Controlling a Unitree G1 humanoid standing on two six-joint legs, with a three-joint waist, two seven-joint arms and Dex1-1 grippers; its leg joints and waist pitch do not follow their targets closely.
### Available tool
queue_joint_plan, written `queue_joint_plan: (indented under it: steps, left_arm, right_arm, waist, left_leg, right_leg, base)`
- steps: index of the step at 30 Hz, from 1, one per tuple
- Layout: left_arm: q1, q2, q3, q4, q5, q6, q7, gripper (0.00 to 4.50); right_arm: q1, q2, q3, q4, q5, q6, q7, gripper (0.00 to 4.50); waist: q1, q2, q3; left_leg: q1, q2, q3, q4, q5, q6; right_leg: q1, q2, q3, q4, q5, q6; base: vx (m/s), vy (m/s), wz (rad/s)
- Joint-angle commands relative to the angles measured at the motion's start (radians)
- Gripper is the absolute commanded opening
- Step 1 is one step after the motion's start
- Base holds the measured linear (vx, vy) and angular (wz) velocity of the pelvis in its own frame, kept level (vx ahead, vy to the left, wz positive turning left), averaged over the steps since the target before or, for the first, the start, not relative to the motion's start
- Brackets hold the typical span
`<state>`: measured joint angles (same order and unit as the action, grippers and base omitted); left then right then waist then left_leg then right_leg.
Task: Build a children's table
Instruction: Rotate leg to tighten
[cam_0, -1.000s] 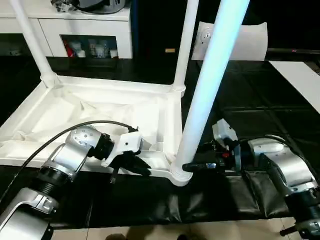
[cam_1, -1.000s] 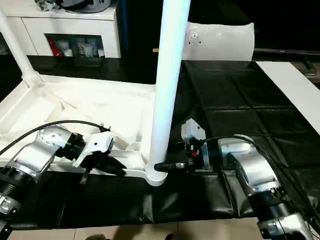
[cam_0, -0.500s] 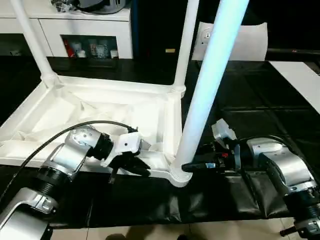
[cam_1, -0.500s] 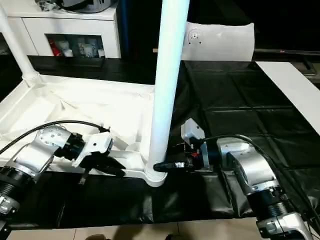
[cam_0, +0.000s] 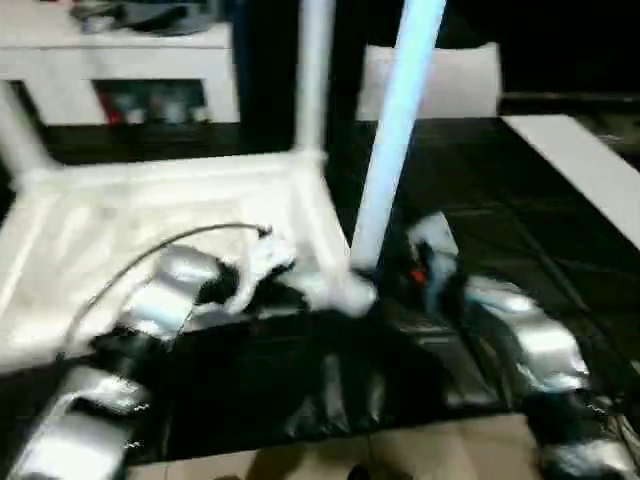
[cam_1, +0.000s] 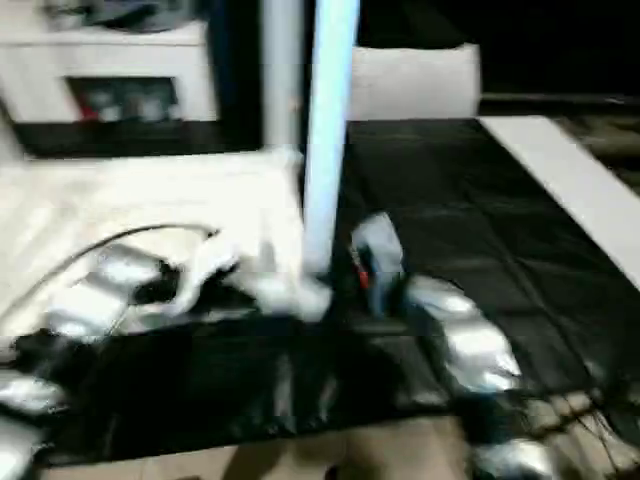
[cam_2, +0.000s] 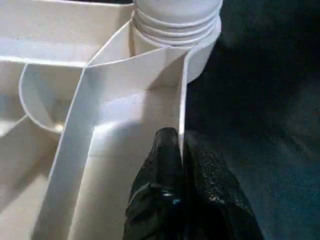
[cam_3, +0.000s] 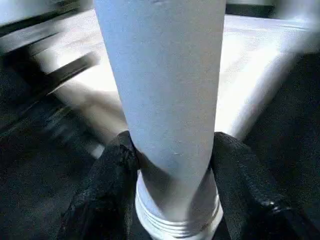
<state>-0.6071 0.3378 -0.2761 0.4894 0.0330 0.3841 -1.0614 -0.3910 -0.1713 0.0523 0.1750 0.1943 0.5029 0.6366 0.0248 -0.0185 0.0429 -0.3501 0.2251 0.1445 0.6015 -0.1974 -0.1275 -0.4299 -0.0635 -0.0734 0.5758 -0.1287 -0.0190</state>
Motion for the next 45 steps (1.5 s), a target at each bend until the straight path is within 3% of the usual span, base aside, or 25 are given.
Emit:
queue_joint_plan:
  steps: [1, 6, 8, 10, 11, 13, 16, 20, 23, 26, 29, 34, 36, 39, 40, 45]
  left_arm:
    - [-0.051, -0.088, 0.006, -0.017, -0.042, 0.027, 0.089, 0.0]
    - [-0.088, -0.158, 0.059, 0.021, -0.034, 0.058, 0.245, 0.0]
    - [-0.101, -0.18, 0.077, 0.031, -0.026, 0.06, 0.296, 0.0]
    - [-0.106, -0.198, 0.09, 0.024, -0.017, 0.063, 0.328, 0.0]
    - [-0.1, -0.194, 0.086, 0.013, -0.016, 0.063, 0.317, 0.0]
    - [-0.087, -0.179, 0.075, -0.005, -0.013, 0.064, 0.3, 0.0]
    - [-0.067, -0.15, 0.058, -0.024, -0.008, 0.066, 0.266, 0.0]
    - [-0.043, -0.11, 0.046, -0.037, -0.014, 0.052, 0.205, 0.0]
    - [-0.034, -0.083, 0.04, -0.032, -0.018, 0.036, 0.164, 0.0]
    - [-0.03, -0.046, 0.024, -0.024, -0.02, 0.005, 0.099, 0.0]
    - [-0.027, 0.01, -0.014, -0.017, -0.021, -0.063, -0.018, 0.0]
    - [-0.021, 0.07, -0.07, -0.026, -0.017, -0.137, -0.165, 0.0]
    - [-0.02, 0.1, -0.103, -0.027, -0.009, -0.195, -0.24, 0.0]
    - [-0.02, 0.121, -0.124, -0.028, -0.016, -0.233, -0.311, 0.0]
    - [-0.021, 0.124, -0.13, -0.029, -0.018, -0.242, -0.326, 0.0]
    - [-0.028, 0.143, -0.164, -0.032, -0.03, -0.314, -0.428, 0.0]
  right_arm:
    - [-0.032, 0.086, 0.08, 0.025, 0.006, 0.037, -0.067, 1.88]
    - [-0.088, 0.191, 0.053, 0.098, -0.02, 0.039, -0.217, 1.88]
    - [-0.104, 0.222, 0.045, 0.124, -0.031, 0.016, -0.251, 1.88]
    - [-0.11, 0.257, 0.034, 0.131, -0.036, -0.021, -0.277, 2.57]
    - [-0.106, 0.259, 0.031, 0.122, -0.033, -0.028, -0.273, 2.57]
    - [-0.094, 0.246, 0.031, 0.104, -0.033, -0.044, -0.264, 2.6]
    - [-0.067, 0.195, 0.037, 0.082, -0.046, -0.074, -0.234, 3.07]
    - [-0.011, 0.118, 0.004, 0.032, -0.018, -0.132, -0.123, 3.42]
    - [0.027, 0.054, -0.004, -0.017, 0.011, -0.152, -0.031, 3.53]
    - [0.064, -0.039, 0.002, -0.071, 0.04, -0.161, 0.097, 3.86]
    - [0.091, -0.15, 0.01, -0.104, 0.064, -0.175, 0.247, 3.98]
    - [0.094, -0.242, 0.035, -0.116, 0.094, -0.167, 0.403, 3.98]
    - [0.088, -0.282, 0.055, -0.114, 0.106, -0.165, 0.484, 3.98]
    - [0.079, -0.321, 0.08, -0.107, 0.127, -0.161, 0.562, 3.98]
    - [0.077, -0.326, 0.084, -0.103, 0.13, -0.161, 0.574, 3.71]
    - [0.05, -0.34, 0.115, -0.052, 0.132, -0.174, 0.659, 3.58]
  waist:
    - [-0.004, 0.009, -0.06]
    - [-0.013, 0.005, -0.063]
    - [-0.017, 0.009, -0.065]
    - [-0.014, 0.013, -0.067]
    - [-0.013, 0.012, -0.068]
    - [-0.011, 0.012, -0.071]
    - [-0.003, 0.013, -0.078]
    - [0.005, 0.016, -0.079]
    - [0.01, 0.015, -0.075]
    - [0.012, 0.012, -0.071]
    - [0.015, 0.009, -0.067]
    - [0.024, 0.006, -0.065]
    - [0.03, 0.003, -0.064]
    - [0.039, 0.003, -0.06]
    - [0.042, 0.003, -0.06]
    - [0.048, -0.001, -0.063]
  left_leg:
    - [-0.007, -0.031, 0.015, -0.067, -0.272, 0.013]
    - [-0.002, -0.031, 0.02, -0.065, -0.265, 0.039]
    - [-0.002, -0.028, 0.017, -0.067, -0.265, 0.034]
    - [-0.009, -0.021, 0.016, -0.073, -0.235, 0.039]
    - [-0.009, -0.02, 0.017, -0.074, -0.229, 0.042]
    - [-0.013, -0.018, 0.017, -0.074, -0.191, 0.046]
    - [-0.013, -0.015, 0.02, -0.071, -0.104, 0.059]
    - [-0.013, -0.015, 0.024, -0.068, -0.06, 0.088]
    - [-0.012, -0.013, 0.024, -0.071, -0.092, 0.095]
    - [-0.013, -0.013, 0.025, -0.072, -0.132, 0.092]
    - [-0.01, -0.012, 0.026, -0.073, -0.162, 0.091]
    - [-0.003, -0.01, 0.026, -0.074, -0.193, 0.077]
    - [-0.004, -0.008, 0.024, -0.076, -0.199, 0.08]
    - [0.005, -0.005, 0.026, -0.077, -0.22, 0.075]
    - [0.006, -0.005, 0.025, -0.078, -0.226, 0.073]
    - [0.002, -0.003, 0.023, -0.079, -0.213, 0.063]
  right_leg:
    - [0.062, -0.041, -0.002, -0.103, -0.612, -0.023]
    - [0.057, -0.042, -0.003, -0.101, -0.563, -0.051]
    - [0.061, -0.046, -0.008, -0.096, -0.54, -0.063]
    - [0.067, -0.05, 0.001, -0.083, -0.455, -0.088]
    - [0.068, -0.049, 0.002, -0.081, -0.436, -0.093]
    - [0.074, -0.052, 0.008, -0.069, -0.363, -0.12]
    - [0.083, -0.053, 0.017, -0.046, -0.188, -0.186]
    - [0.087, -0.053, 0.021, -0.036, -0.088, -0.224]
    - [0.09, -0.053, 0.02, -0.04, -0.118, -0.226]
    - [0.091, -0.054, 0.018, -0.05, -0.198, -0.198]
    - [0.085, -0.053, 0.018, -0.061, -0.289, -0.167]
    - [0.076, -0.054, 0.015, -0.071, -0.385, -0.142]
    - [0.077, -0.055, 0.015, -0.07, -0.395, -0.134]
    - [0.068, -0.056, 0.015, -0.073, -0.409, -0.141]
    - [0.069, -0.058, 0.015, -0.073, -0.422, -0.14]
    - [0.073, -0.062, 0.015, -0.068, -0.413, -0.141]
  base:
    - [0.0, 0.0, 0.0]
    - [0.0, 0.0, 0.0]
    - [0.0, 0.0, 0.0]
    - [0.0, 0.0, 0.0]
    - [0.0, 0.0, 0.0]
    - [0.0, 0.0, 0.0]
    - [0.041, -0.01, 0.02]
    - [0.0, 0.0, 0.0]
    - [0.0, 0.0, 0.0]
    - [0.0, 0.0, 0.0]
    - [0.0, 0.0, 0.0]
    - [0.0, 0.0, 0.0]
    - [0.0, 0.0, 0.0]
    - [0.0, 0.0, 0.0]
    - [0.0, 0.0, 0.0]
    - [0.0, 0.0, 0.0]
